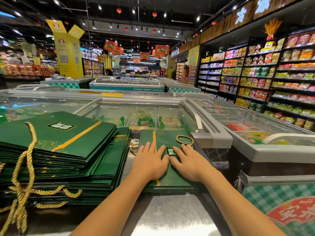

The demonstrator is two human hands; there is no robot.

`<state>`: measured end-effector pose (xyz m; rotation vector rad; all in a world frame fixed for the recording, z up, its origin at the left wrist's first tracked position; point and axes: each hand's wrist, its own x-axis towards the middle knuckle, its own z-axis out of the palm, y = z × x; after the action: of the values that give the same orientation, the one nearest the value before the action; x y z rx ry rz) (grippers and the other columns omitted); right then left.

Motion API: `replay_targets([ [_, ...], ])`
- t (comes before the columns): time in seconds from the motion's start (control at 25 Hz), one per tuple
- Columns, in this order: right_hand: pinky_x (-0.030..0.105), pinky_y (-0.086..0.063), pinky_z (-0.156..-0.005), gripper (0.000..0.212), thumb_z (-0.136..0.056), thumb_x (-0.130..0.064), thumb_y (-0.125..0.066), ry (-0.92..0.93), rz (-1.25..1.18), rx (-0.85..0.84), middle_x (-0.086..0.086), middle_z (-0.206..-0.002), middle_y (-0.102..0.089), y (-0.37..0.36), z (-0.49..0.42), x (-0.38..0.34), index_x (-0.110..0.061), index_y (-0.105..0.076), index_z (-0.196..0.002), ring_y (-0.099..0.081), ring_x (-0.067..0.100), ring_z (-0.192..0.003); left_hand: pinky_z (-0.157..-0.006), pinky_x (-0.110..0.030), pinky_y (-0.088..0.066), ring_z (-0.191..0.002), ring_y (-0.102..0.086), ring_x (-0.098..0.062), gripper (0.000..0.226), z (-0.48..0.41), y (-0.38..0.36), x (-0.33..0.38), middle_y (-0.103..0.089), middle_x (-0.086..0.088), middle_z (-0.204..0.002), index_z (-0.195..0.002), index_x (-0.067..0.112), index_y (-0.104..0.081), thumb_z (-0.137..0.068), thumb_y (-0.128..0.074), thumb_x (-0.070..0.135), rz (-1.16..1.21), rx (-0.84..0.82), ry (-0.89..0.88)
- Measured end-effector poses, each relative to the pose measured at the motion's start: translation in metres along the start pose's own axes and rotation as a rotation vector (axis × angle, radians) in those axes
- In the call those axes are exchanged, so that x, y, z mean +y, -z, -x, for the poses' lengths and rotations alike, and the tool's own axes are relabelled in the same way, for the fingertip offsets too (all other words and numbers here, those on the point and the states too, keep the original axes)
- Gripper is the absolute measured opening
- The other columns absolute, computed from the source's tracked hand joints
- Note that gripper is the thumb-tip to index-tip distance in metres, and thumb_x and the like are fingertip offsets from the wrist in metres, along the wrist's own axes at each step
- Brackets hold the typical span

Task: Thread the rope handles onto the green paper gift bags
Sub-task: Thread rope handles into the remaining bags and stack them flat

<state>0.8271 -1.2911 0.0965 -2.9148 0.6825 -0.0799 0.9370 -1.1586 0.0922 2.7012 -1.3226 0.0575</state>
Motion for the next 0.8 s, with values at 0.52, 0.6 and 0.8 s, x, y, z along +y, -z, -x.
replay_targets([
  [0.52,0.036,-0.053,-0.070,0.031,-0.095,-0.047,-0.061,0.352,-0.592,0.441,-0.009,-0.073,-0.067,0.046,0.065,-0.161,-0.020,-0.070,-0.081,-0.061,0.009,-0.071,-0.092,-0.037,-0.053,-0.110,-0.064,-0.016,0.026,0.163,0.164,-0.105,-0.070,0.010,-0.117,-0.116,0.029,-0.069,-0.095,-0.056,0.037,0.121,0.452,0.135],
  [0.6,0.035,-0.053,-0.073,0.040,-0.094,-0.054,-0.061,0.314,-0.625,0.328,-0.006,-0.076,-0.069,0.048,0.064,-0.193,-0.018,-0.070,-0.081,-0.064,0.011,-0.075,-0.091,-0.039,-0.053,-0.111,-0.064,-0.020,0.026,0.182,0.175,-0.153,-0.070,0.006,-0.117,-0.115,0.025,-0.069,-0.096,-0.056,0.036,0.048,0.464,0.275],
  [0.8,0.036,-0.043,-0.064,0.059,-0.084,-0.070,-0.063,0.122,-0.693,0.210,0.005,-0.066,-0.056,0.049,0.049,-0.231,-0.014,-0.052,-0.069,-0.057,0.024,-0.064,-0.090,-0.039,-0.052,-0.107,-0.064,-0.027,0.032,0.216,0.178,-0.230,-0.070,-0.007,-0.116,-0.115,0.014,-0.070,-0.095,-0.062,0.037,-0.023,0.508,0.501],
])
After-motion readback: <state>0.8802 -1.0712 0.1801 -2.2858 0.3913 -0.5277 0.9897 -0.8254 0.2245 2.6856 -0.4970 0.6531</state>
